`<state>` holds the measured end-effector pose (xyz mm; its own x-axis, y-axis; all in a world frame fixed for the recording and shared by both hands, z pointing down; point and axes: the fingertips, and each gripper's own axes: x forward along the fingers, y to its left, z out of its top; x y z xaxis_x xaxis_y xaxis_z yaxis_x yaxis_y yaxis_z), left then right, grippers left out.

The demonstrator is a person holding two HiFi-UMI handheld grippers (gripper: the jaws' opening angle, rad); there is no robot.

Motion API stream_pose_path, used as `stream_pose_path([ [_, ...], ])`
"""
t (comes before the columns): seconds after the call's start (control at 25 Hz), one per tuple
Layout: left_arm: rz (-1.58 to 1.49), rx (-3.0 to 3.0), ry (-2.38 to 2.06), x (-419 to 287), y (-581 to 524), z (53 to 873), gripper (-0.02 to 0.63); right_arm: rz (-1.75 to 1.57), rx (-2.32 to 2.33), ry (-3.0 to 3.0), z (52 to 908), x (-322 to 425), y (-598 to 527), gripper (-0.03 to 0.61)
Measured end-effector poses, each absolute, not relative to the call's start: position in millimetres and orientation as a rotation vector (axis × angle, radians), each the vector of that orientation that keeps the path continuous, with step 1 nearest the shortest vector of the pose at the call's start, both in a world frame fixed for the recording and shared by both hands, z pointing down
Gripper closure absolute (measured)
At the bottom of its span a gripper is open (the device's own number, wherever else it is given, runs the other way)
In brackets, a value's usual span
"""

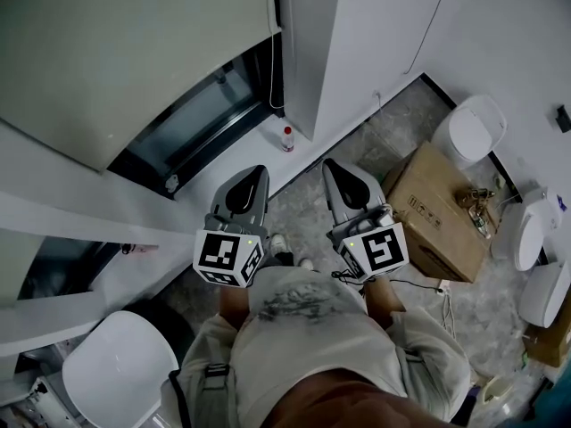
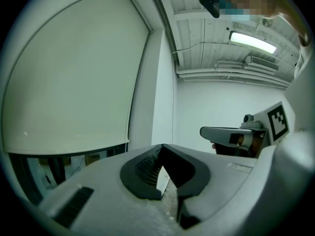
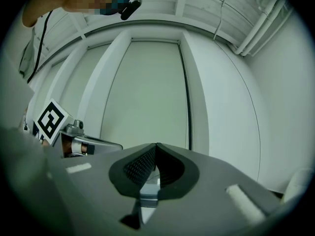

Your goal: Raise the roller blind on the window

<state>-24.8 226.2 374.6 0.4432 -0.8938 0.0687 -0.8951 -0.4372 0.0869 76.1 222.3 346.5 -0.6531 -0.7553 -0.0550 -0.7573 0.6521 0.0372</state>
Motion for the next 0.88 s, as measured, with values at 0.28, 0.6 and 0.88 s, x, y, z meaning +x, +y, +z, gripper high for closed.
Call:
stream_pose_path([
  [0.28,0.022,2.605,-1.53,-44,179,375,0.607,0.063,-1.373,2.811,346,57,179,0.569],
  [0.6,0.017,2.639,-1.47,-71,140,369,0.607,0.063,-1.425,2.777,340,28,143,0.569],
  [0.88,0.015,2.647,-1.444,-83,113,369,0.607,0.045,-1.504,2.798,349,16,117,0.569],
])
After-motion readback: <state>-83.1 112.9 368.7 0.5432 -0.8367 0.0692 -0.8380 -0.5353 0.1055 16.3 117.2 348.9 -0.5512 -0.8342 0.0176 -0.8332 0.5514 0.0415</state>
